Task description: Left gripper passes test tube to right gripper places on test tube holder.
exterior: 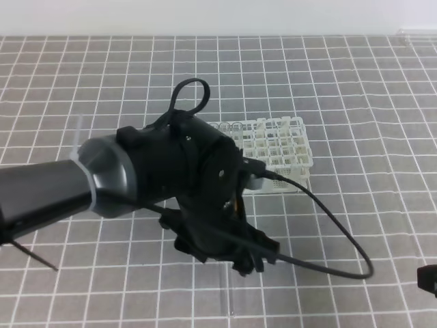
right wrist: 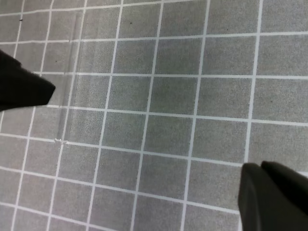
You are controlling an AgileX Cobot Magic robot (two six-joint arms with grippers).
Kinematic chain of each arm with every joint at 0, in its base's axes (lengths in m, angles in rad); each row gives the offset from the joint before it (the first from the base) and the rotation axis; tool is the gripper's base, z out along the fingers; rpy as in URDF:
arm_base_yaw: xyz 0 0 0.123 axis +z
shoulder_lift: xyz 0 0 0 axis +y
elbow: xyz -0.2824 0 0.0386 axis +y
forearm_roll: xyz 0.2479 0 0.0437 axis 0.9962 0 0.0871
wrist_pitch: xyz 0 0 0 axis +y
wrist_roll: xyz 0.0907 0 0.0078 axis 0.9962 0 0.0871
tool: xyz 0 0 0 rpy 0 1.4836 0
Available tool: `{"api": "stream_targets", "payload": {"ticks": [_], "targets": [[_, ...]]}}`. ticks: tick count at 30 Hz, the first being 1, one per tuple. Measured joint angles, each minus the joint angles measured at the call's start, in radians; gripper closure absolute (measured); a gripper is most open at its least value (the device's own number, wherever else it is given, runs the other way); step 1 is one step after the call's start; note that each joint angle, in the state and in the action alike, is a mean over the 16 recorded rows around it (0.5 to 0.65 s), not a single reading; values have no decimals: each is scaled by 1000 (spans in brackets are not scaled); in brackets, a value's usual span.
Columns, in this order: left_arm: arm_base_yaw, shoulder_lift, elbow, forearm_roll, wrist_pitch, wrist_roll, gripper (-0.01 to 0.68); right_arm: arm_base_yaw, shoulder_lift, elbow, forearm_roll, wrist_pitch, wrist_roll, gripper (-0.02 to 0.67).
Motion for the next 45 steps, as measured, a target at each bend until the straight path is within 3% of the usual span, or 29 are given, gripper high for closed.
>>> {"api": "stream_targets", "payload": {"ticks": [8,23,37,45], "targets": [[0,39,0,41,8,-84,248,0,0,0,4,-4,0,662],[-6,86,1,4,36,-80,313,2,0,0,11,-6,0,662],[-21,133,-5,-19,48,-66,324,2,0,0,16,-7,0,662],[-21,145,-22,-21,55,-26,406,2,0,0,17,-7,0,662]]}}
